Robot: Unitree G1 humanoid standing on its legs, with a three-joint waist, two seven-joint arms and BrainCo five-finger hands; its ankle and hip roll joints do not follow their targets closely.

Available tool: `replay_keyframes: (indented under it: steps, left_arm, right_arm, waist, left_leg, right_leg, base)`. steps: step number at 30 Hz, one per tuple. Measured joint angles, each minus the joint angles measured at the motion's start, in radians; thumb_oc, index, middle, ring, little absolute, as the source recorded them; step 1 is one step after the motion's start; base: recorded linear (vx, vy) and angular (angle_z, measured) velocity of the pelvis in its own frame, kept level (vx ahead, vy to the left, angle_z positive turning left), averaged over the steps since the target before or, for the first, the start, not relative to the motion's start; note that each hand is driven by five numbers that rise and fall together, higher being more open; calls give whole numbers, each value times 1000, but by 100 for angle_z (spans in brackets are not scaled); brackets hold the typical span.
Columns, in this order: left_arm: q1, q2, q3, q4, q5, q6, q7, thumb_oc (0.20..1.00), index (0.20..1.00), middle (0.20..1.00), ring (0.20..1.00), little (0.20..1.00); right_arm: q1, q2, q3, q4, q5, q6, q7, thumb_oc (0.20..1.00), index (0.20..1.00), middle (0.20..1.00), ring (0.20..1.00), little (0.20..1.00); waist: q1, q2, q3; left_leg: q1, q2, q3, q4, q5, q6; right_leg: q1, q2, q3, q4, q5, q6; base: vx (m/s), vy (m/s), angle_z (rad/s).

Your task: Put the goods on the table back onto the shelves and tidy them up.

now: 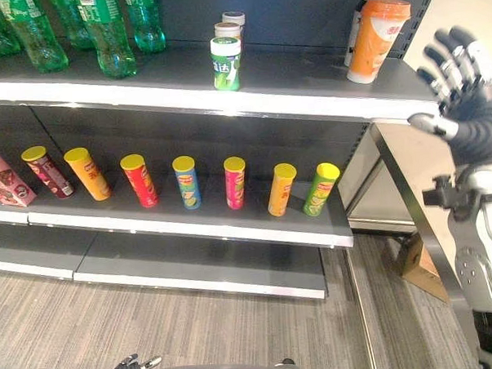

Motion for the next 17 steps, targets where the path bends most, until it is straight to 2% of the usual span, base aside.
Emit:
replay_keyframes:
  steps: [2,3,4,6,11,14,15,16,17]
  left_arm:
    - [6,5,4,-18,8,-3,-15,1000,1000,1000,1000,1000]
    - [10,7,4,-16,8,-5,-23,1000,1000,1000,1000,1000]
    - [1,8,4,-22,8,-5,-28,1000,1000,1000,1000,1000]
    - [1,12,15,-65,8,-10,-43,1000,1000,1000,1000,1000]
    - [-2,14,19,-79,8,-10,-74,1000,1000,1000,1000,1000]
    - [-21,36,-11,-76,21,-8,-96,1000,1000,1000,1000,1000]
    - [-24,37,-16,-76,30,-9,-96,1000,1000,1000,1000,1000]
    - [-28,37,-22,-76,32,-8,-96,1000,1000,1000,1000,1000]
    - [-30,47,-54,-76,34,-6,-96,1000,1000,1000,1000,1000]
  right_arm:
    - [63,56,3,-20,15,29,51,1000,1000,1000,1000,1000]
    - [79,64,24,-20,18,70,84,1000,1000,1000,1000,1000]
    - [94,74,22,-18,22,76,97,1000,1000,1000,1000,1000]
    - [149,165,49,-3,28,100,144,1000,1000,1000,1000,1000]
    - [263,165,220,188,0,226,236,1000,1000,1000,1000,1000]
    - [273,95,388,474,-228,256,298,1000,1000,1000,1000,1000]
    - [279,84,412,534,-285,281,297,1000,1000,1000,1000,1000]
    - [284,81,421,568,-356,278,295,1000,1000,1000,1000,1000]
    - [249,86,461,661,-475,242,274,1000,1000,1000,1000,1000]
  waist:
    - [2,-1,-1]
    - [-20,2,1]
    - [-34,3,2]
    - [-34,0,1]
    - [-38,11,5]
    - [-36,8,6]
    - [-32,10,6]
    - [-30,16,10]
    - [-35,16,12]
  left_leg:
    - [-4,0,9,-1,0,0]
    - [-6,-3,13,1,-2,2]
    - [-5,-5,14,4,-2,2]
    - [-3,-4,17,4,-2,2]
    - [6,-4,36,4,-9,1]
    - [9,-6,36,4,-9,1]
    - [7,-7,35,0,-9,2]
    - [7,-8,35,-1,-9,2]
    - [8,-7,35,-1,-8,3]
  right_leg:
    - [-8,0,7,0,4,-5]
    - [-10,-3,12,2,7,-6]
    - [-14,-3,16,3,8,-5]
    - [-14,0,17,3,9,-5]
    - [-15,-5,30,3,8,-4]
    - [-11,-8,30,2,8,-3]
    - [-12,-9,28,2,8,-2]
    - [-12,-10,28,0,8,-1]
    - [-11,-10,28,-1,8,0]
  base:
    - [-6,5,-15]
    - [1,6,-10]
    - [4,10,-6]
    - [4,5,-4]
    - [-9,7,-9]
    - [-39,-4,2]
    - [-45,-15,4]
    - [-32,-10,1]
    - [-19,-8,-3]
